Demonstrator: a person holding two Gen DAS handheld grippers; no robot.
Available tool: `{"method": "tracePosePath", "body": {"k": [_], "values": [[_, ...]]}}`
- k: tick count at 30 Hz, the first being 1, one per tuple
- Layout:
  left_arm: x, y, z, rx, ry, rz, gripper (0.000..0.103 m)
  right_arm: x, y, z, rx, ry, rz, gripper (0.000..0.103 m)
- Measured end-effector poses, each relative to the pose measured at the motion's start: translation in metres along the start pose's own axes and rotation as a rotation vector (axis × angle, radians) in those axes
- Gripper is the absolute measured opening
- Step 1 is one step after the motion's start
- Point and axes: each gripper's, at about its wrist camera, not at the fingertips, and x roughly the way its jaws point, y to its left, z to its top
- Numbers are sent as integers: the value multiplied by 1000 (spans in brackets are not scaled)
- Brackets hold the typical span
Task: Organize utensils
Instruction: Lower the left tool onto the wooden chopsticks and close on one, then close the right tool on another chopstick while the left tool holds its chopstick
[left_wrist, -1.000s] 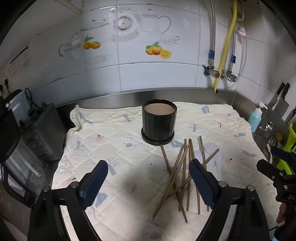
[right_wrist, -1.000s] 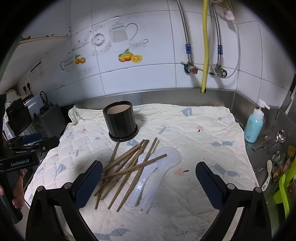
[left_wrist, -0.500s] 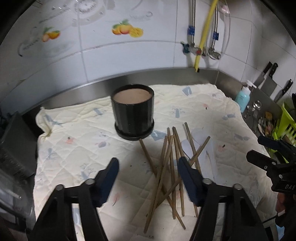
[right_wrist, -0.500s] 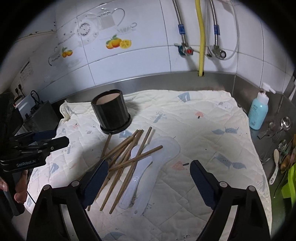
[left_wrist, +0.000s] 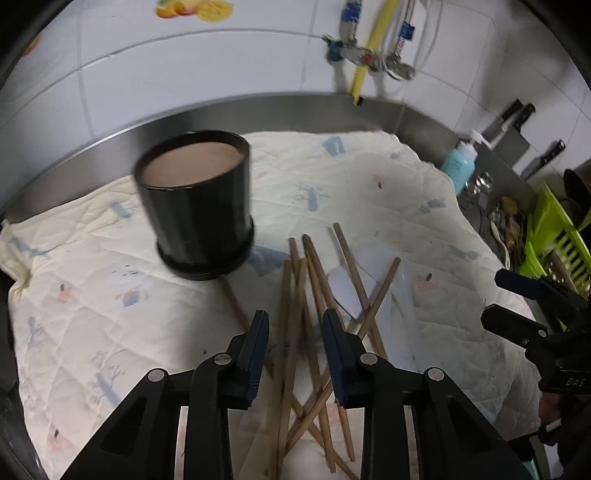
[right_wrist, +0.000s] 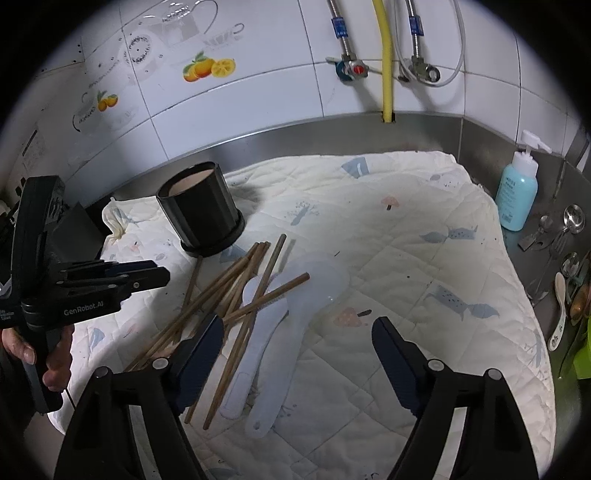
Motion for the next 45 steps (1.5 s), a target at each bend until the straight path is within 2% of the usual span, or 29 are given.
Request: {"method": "tracePosePath", "body": {"k": [5,8,19,29,36,45], "values": [[28,-4,9,33,41,-49,22,6,0,2,8,11,-7,87],[44,-4,14,40,68,-78,22,8,0,2,7,17,-16,87],[92,-2,25,51,155,-84,22,18,-4,1,30,40,-28,87],[101,-2,33,61,162,-98,22,22,-7,2,38,40,-31,87],[103,-8,33,86,160,-108,15,25,-10,3,46,47,-34,87],[106,-8,32,84,174,-108,14,27,-15,4,51,54,-29,87]]}}
